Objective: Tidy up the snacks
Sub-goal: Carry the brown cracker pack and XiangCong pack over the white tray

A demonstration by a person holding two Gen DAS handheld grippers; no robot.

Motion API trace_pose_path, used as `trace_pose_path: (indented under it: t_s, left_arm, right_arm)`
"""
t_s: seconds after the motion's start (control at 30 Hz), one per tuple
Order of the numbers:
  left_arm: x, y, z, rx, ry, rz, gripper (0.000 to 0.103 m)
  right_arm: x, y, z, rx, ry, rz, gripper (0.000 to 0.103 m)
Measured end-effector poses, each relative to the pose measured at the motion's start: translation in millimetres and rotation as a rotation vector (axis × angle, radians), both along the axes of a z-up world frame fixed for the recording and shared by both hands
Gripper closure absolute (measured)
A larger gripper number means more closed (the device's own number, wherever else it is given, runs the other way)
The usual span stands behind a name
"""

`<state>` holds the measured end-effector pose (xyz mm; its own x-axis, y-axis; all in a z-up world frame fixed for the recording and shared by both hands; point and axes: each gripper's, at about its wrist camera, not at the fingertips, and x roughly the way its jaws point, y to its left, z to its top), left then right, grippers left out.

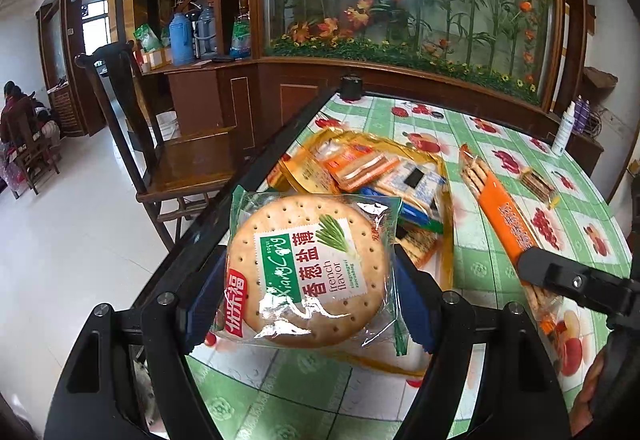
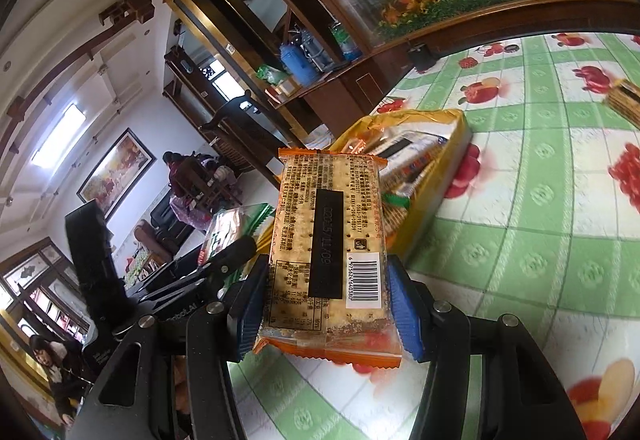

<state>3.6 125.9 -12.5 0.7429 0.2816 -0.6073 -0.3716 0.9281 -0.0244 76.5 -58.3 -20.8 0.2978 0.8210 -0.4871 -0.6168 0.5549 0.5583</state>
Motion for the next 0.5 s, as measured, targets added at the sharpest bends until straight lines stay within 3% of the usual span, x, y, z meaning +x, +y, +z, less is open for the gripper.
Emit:
trace_pose_path:
  t_s: [0.5]
  left_arm:
    - [32.2,4.2,3.7,-0.058,-0.011,-0.032,0.026]
  right_arm:
    - [56.0,41.8,15.5,0.024,0.010,-0.032,0.046]
